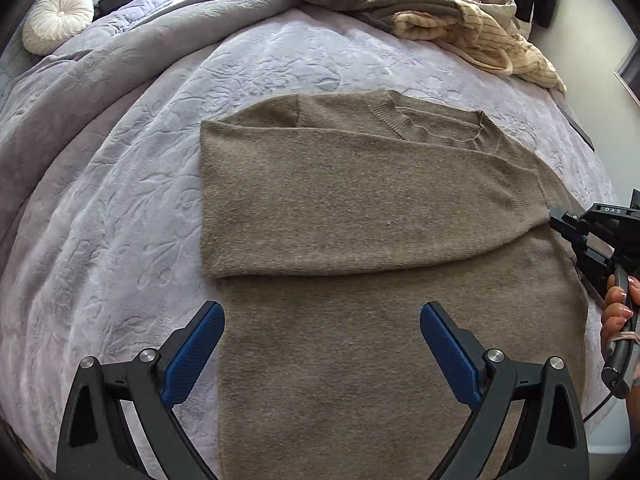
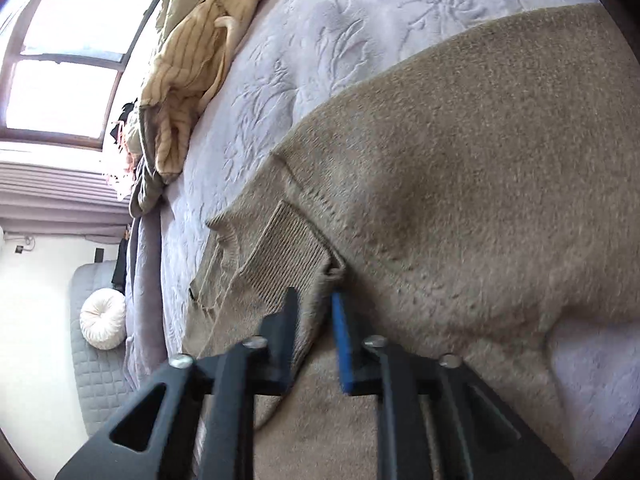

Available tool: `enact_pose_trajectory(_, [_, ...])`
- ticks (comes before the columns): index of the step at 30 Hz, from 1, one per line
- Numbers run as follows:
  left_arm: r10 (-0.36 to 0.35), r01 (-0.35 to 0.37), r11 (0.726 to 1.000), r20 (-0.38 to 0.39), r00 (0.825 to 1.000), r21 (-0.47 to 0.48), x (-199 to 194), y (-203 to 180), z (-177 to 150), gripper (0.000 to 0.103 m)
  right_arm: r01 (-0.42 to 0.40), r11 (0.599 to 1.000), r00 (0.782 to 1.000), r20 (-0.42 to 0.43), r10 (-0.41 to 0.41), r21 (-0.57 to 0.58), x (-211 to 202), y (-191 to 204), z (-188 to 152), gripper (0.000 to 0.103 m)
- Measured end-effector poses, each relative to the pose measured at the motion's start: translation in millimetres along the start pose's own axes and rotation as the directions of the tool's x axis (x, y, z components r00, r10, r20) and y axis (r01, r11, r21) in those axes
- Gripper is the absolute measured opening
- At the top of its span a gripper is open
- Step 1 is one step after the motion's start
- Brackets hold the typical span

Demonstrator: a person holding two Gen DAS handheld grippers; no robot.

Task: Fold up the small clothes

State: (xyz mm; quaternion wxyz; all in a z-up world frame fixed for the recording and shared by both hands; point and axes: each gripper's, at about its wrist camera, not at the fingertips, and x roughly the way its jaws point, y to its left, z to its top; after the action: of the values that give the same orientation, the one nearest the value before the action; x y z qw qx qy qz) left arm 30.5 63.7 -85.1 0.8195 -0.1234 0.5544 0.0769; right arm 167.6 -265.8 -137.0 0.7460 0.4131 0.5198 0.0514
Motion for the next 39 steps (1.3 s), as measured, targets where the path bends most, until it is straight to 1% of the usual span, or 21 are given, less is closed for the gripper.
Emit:
enact_pose_trajectory(2, [0.002,-0.002,1.000,-0.005,1.000,0.013,2,-8,0,0.098,0.009,1.000,1.000,0.002,-0.009,0.001,4,-4,0,0.005])
enact_pose_trajectory(4, [0.006,-0.006,1.000,-0.020,1.000,0.029,7,-15,0,0.098,0.017,1.000,1.000,-0.021,-0.016,0.019,5,-14,-4,0.005])
enact_pose_trajectory(6, [0.001,0.000,0.999,-0.033,0.999,0.042,11,-23,-1,0.098,-0.024,0.999,0.999,-0.045,0.026,0.048,4,-28,-6,0.005])
enact_pose_trajectory(10, [-0.007,0.011,0.998,-0.057,0.998,0.067,16,-39,-6,0.098,-0.067,0.998,0.995,-0.079,0.068,0.023,-11,-33,-13,0.009])
enact_pose_trajectory(12, [-0.016,0.022,0.997,-0.076,0.997,0.079,21,-49,-8,0.098,-0.086,0.996,0.991,-0.099,0.088,0.025,-21,-40,-18,0.025])
enact_pose_trajectory(13, [-0.020,0.028,0.996,-0.085,0.996,0.087,23,-55,-9,0.098,-0.102,0.994,0.989,-0.108,0.105,0.036,-26,-46,-20,0.029])
enact_pose_trajectory(14, [-0.024,0.033,0.995,-0.093,0.995,0.097,24,-61,-10,0.098,-0.116,0.992,0.986,-0.118,0.121,0.054,-31,-51,-23,0.037])
enact_pose_trajectory(15, [-0.027,0.038,0.993,-0.100,0.995,0.109,26,-68,-12,0.098,-0.122,0.990,0.984,-0.124,0.130,0.066,-35,-55,-24,0.039])
enact_pose_trajectory(19, [-0.048,0.068,0.984,-0.119,0.992,0.167,29,-99,-16,0.098,-0.117,0.990,0.986,-0.110,0.125,0.079,-58,-68,-25,0.039])
enact_pose_trajectory(22, [-0.068,0.094,0.975,-0.131,0.989,0.201,31,-122,-17,0.098,-0.092,0.993,0.993,-0.061,0.097,0.070,-87,-85,-22,0.039])
enact_pose_trajectory(25, [-0.092,0.122,0.967,-0.138,0.986,0.223,32,-142,-17,0.098,-0.036,0.995,0.999,0.011,0.035,0.090,-119,-111,-15,0.039])
enact_pose_trajectory(27, [-0.101,0.132,0.964,-0.139,0.985,0.232,32,-151,-16,0.098,0.024,0.991,0.997,0.069,-0.033,0.131,-143,-134,-11,0.039])
enact_pose_trajectory(29, [-0.110,0.142,0.961,-0.142,0.984,0.238,31,-158,-14,0.098,0.049,0.980,0.988,0.136,-0.076,0.193,-164,-155,-9,0.039])
enact_pose_trajectory(32, [-0.114,0.149,0.958,-0.147,0.982,0.246,33,-166,-11,0.098,0.052,0.957,0.958,0.255,-0.129,0.286,-198,-186,-3,0.039])
enact_pose_trajectory(35, [-0.110,0.145,0.955,-0.147,0.983,0.259,35,-174,-9,0.098,0.061,0.950,0.934,0.318,-0.162,0.306,-216,-202,10,0.039])
enact_pose_trajectory(37, [-0.106,0.141,0.954,-0.140,0.984,0.266,35,-179,-7,0.098,0.036,0.940,0.920,0.355,-0.164,0.339,-224,-212,20,0.039])
enact_pose_trajectory(39, [-0.104,0.136,0.955,-0.131,0.986,0.263,34,-179,-7,0.098,-0.010,0.926,0.910,0.387,-0.147,0.377,-228,-221,28,0.039])
